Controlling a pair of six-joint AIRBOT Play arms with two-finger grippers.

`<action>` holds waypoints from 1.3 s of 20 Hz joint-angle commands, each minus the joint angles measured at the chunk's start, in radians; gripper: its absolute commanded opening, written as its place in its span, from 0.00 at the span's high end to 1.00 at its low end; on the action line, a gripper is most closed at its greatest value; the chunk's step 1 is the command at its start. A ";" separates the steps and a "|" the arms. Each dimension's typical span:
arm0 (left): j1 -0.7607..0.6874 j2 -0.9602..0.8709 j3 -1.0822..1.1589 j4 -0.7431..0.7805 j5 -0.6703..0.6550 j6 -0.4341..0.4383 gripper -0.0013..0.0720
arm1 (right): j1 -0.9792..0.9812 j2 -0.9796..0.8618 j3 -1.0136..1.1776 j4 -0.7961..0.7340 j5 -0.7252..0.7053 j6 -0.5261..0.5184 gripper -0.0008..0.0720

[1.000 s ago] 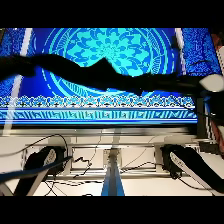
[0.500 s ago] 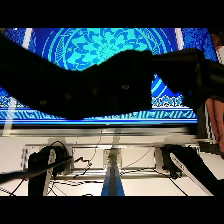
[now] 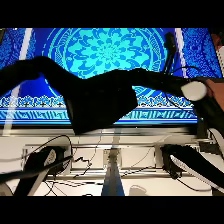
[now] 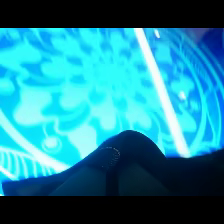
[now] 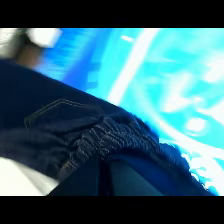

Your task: Fold the clothes and pants, and hang the long-sleeved shirts on hangers.

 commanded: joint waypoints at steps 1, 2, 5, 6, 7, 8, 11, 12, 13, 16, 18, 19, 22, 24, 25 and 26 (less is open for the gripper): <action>-0.109 -0.243 -0.037 -0.047 -0.009 -0.006 0.95 | -0.101 -0.135 -0.035 -0.077 -0.050 0.057 0.94; -0.148 -0.291 -0.037 -0.047 -0.042 -0.007 0.95 | -0.147 -0.152 -0.036 -0.119 0.009 0.056 0.95; -0.233 -0.380 -0.038 -0.032 -0.157 -0.010 0.95 | -0.273 -0.161 -0.036 -0.253 0.309 0.053 0.95; -0.255 -0.399 -0.039 0.006 -0.148 -0.011 0.95 | -0.299 -0.162 -0.036 -0.316 0.397 0.037 0.95; -0.271 -0.420 -0.039 0.028 -0.148 -0.029 0.95 | -0.317 -0.162 -0.042 -0.367 0.462 0.029 0.95; -0.285 -0.444 -0.040 0.033 -0.167 -0.061 0.95 | -0.332 -0.162 -0.057 -0.396 0.520 0.027 0.95; -0.340 -0.500 -0.044 0.033 -0.220 -0.068 0.95 | -0.341 -0.162 -0.132 -0.410 0.591 0.004 0.95; -0.360 -0.513 -0.052 0.038 -0.218 -0.084 0.95 | -0.340 -0.162 -0.163 -0.409 0.589 0.002 0.95; -0.375 -0.524 -0.060 0.060 -0.218 -0.086 0.95 | -0.340 -0.162 -0.187 -0.409 0.587 0.002 0.95; -0.388 -0.537 -0.084 0.135 -0.191 -0.092 0.95 | -0.340 -0.161 -0.216 -0.408 0.563 0.005 0.59; -0.379 -0.538 -0.082 0.137 -0.161 -0.092 0.77 | -0.340 -0.161 -0.216 -0.410 0.530 0.035 0.08; -0.374 -0.538 -0.082 0.137 -0.158 -0.091 0.55 | -0.341 -0.161 -0.215 -0.416 0.514 0.048 0.07; -0.364 -0.539 -0.082 0.174 -0.158 -0.084 0.29 | -0.349 -0.161 -0.216 -0.433 0.435 0.143 0.07; -0.362 -0.539 -0.082 0.221 -0.158 -0.085 0.29 | -0.372 -0.163 -0.216 -0.405 0.370 0.224 0.07; -0.362 -0.539 -0.082 0.235 -0.158 -0.085 0.30 | -0.393 -0.169 -0.216 -0.382 0.359 0.246 0.07; -0.362 -0.539 -0.083 0.240 -0.158 -0.085 0.30 | -0.417 -0.183 -0.216 -0.352 0.367 0.250 0.07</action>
